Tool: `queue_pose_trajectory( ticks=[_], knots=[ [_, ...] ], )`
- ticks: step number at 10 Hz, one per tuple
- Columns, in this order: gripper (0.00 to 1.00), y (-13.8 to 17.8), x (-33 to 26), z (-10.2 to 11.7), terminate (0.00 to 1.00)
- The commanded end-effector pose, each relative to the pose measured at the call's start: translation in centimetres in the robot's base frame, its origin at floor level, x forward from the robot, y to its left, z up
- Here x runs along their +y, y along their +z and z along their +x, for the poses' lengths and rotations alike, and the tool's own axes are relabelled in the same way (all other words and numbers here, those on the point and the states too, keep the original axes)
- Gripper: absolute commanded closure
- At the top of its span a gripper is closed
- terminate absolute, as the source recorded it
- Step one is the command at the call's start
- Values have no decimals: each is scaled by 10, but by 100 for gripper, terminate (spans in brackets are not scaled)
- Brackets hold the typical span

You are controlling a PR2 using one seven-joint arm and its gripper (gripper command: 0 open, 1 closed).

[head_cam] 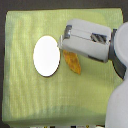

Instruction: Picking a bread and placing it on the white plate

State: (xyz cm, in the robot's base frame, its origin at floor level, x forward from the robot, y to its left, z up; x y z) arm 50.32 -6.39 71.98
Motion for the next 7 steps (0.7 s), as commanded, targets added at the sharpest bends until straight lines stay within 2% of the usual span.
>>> queue_pose_trajectory(
  ticks=[1,7],
  knots=[
    [100,6,-1,10,0],
    [100,2,-17,22,0]
  ],
)
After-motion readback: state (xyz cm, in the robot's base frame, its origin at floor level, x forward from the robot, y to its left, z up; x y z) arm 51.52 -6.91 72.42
